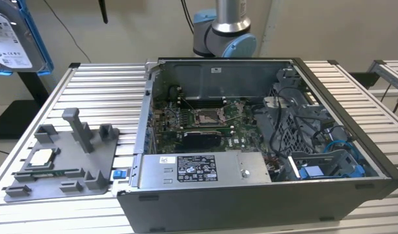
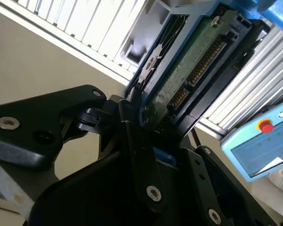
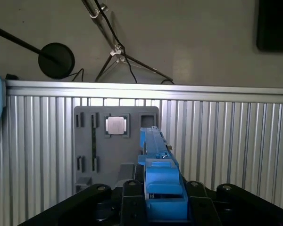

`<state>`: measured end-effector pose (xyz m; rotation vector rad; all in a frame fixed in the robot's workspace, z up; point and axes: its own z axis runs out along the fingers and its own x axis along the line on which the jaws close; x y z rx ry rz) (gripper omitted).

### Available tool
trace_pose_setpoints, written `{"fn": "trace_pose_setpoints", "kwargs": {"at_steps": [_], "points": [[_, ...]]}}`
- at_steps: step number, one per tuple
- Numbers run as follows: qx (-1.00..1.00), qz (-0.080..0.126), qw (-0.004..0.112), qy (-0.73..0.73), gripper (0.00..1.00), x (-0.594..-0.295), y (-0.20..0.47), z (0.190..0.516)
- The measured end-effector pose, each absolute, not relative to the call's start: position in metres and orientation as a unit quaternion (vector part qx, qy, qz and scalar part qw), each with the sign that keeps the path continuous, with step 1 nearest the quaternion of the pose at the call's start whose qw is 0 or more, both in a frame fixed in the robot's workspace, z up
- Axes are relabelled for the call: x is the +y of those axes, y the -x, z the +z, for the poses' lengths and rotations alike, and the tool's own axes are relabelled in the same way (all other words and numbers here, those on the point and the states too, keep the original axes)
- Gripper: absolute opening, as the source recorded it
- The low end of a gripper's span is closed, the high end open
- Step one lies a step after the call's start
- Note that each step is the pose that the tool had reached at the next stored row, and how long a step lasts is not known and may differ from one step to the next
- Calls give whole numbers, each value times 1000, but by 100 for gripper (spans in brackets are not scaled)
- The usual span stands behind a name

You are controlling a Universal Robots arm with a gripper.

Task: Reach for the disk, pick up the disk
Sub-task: 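Pick up the disk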

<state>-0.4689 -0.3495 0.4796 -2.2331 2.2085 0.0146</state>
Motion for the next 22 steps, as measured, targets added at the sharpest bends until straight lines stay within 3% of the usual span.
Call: {"fn": "trace_pose_setpoints", "kwargs": {"at_steps": [22], "points": [[703,5,0,711,0,-349,460,483]]}}
